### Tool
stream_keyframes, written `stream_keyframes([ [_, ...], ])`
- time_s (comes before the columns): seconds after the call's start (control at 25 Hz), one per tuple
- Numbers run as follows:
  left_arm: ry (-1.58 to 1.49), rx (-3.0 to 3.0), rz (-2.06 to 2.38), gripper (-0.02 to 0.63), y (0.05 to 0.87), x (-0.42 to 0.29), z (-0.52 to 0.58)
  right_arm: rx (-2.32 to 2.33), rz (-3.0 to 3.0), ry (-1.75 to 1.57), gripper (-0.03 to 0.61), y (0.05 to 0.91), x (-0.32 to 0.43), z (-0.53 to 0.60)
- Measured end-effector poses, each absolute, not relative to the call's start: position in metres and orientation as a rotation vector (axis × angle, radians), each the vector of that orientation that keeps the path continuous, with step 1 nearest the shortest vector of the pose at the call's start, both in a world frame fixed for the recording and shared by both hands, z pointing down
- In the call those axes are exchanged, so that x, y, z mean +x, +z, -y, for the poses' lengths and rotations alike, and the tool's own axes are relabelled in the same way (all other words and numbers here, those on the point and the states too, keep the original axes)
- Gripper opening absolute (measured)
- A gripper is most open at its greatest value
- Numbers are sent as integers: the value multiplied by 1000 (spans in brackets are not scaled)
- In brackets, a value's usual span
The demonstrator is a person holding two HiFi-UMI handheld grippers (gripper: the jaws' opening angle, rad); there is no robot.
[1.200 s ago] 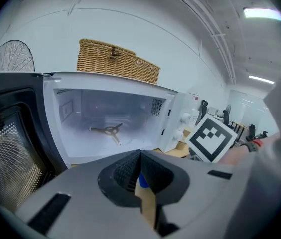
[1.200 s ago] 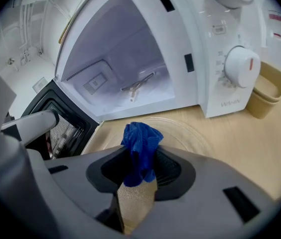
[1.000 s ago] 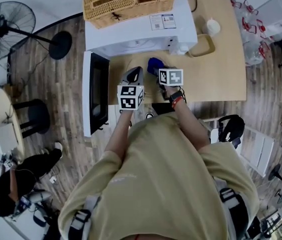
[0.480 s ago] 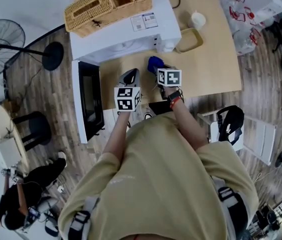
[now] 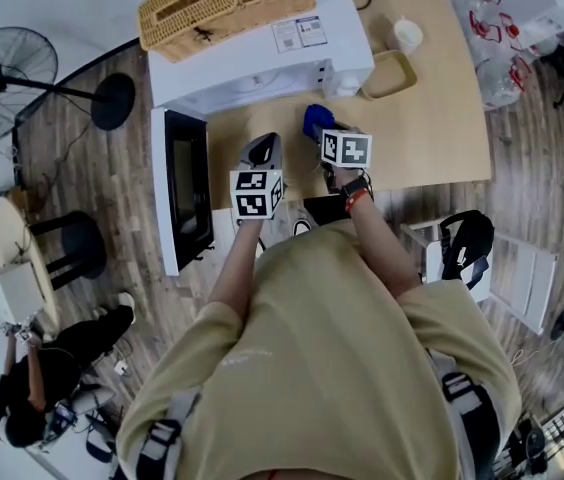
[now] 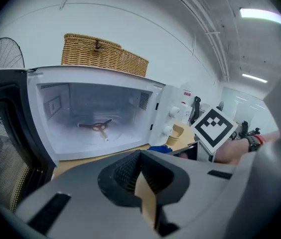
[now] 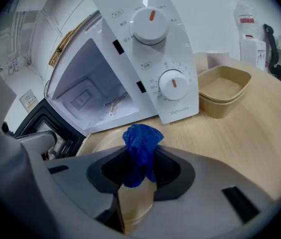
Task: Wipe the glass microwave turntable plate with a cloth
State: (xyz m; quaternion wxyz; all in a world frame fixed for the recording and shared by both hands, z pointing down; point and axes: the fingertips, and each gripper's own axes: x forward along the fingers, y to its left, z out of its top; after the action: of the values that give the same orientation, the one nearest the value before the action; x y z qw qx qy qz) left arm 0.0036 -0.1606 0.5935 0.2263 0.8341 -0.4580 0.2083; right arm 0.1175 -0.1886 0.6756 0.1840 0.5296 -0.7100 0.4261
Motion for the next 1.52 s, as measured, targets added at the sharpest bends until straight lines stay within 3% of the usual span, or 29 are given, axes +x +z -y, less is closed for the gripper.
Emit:
stream_keyframes([
  [0.88, 484, 2028, 1579, 9, 593, -125, 128, 884, 2222, 1142, 135, 669, -78, 168],
  [1.52, 497, 2040, 1547, 9, 599, -118, 133, 876, 2142, 1119, 137, 691, -65, 161],
])
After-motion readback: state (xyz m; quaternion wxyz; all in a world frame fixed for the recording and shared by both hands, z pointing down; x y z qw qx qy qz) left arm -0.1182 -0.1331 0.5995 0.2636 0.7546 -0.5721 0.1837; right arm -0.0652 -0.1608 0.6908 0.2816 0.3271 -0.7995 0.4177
